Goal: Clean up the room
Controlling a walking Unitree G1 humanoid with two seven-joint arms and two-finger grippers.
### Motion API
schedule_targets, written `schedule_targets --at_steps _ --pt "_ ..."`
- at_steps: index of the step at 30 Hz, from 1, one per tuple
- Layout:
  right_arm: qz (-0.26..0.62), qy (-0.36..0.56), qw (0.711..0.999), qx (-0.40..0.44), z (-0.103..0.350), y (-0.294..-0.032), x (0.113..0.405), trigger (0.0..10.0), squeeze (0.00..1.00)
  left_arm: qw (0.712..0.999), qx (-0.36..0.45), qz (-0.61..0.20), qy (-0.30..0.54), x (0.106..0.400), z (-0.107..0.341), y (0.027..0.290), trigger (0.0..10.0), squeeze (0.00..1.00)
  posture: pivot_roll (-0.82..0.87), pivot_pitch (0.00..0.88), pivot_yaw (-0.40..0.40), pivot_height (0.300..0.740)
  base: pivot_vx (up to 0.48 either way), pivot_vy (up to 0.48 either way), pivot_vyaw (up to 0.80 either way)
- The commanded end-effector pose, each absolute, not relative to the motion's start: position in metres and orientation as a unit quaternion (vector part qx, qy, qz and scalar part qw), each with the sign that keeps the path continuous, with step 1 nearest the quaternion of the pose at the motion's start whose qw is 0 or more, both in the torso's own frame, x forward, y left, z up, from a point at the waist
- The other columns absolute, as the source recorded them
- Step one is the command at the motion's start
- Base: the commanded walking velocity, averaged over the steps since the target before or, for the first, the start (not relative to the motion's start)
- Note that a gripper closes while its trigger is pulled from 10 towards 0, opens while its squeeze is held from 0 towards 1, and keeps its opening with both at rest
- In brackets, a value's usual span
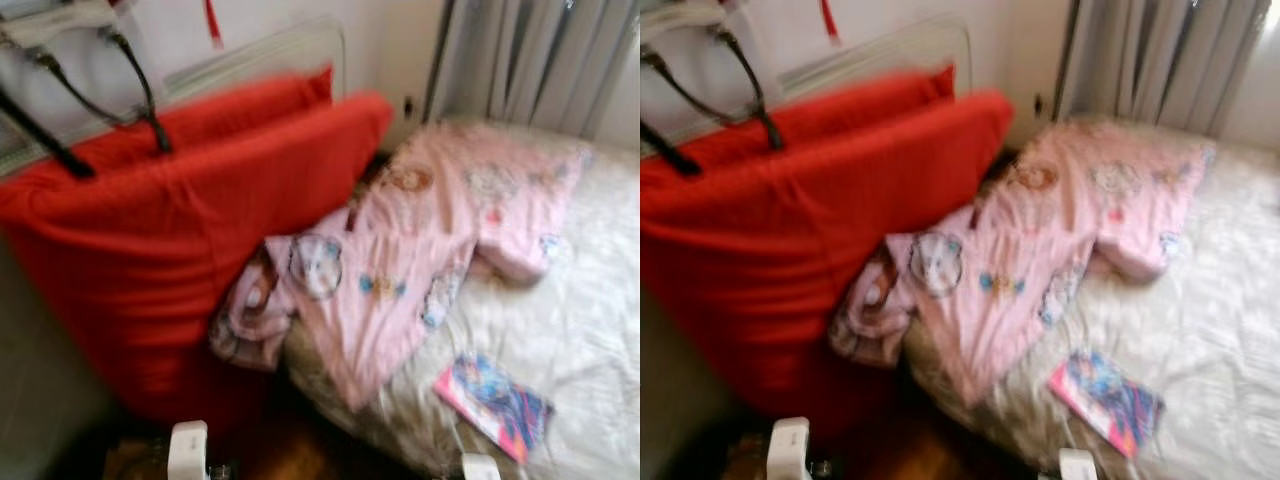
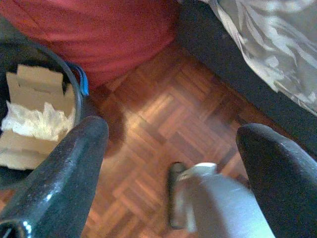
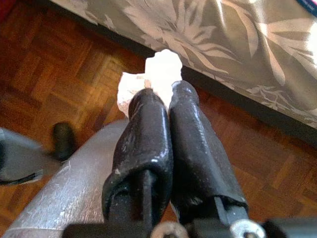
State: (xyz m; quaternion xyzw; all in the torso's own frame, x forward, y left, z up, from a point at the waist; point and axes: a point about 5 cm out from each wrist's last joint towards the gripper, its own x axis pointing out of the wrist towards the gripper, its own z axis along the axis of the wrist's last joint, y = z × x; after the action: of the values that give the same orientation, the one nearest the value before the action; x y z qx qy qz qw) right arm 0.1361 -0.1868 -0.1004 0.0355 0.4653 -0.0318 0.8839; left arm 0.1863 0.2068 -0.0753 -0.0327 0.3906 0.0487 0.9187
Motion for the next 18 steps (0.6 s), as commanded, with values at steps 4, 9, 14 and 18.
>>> schedule_targets --at_steps 4,9,14,18 --pt "-0.022 0.456 0.889 0.038 -0.099 -0.179 0.141 10.0 0.0 0.918 -0.026 0.063 0.39 0.183 -0.074 0.221 10.0 0.0 -0.05 0.055 0.004 0.718 0.0 0.405 0.0" --pt "-0.016 0.452 0.892 0.029 -0.099 -0.18 0.138 10.0 0.0 0.918 -0.028 0.065 0.391 0.183 -0.074 0.221 10.0 0.0 -0.05 0.055 -0.001 0.718 0.0 0.405 0.08" --pt "-0.013 0.448 0.894 0.027 -0.098 -0.182 0.142 10.0 0.0 0.918 -0.029 0.063 0.391 0.183 -0.074 0.219 10.0 0.0 -0.05 0.06 -0.002 0.718 0.0 0.405 0.76" --pt "-0.009 0.444 0.896 0.024 -0.096 -0.181 0.148 10.0 0.0 0.918 -0.03 0.064 0.39 0.184 -0.074 0.218 10.0 0.0 -0.05 0.06 -0.002 0.718 0.0 0.407 0.78"
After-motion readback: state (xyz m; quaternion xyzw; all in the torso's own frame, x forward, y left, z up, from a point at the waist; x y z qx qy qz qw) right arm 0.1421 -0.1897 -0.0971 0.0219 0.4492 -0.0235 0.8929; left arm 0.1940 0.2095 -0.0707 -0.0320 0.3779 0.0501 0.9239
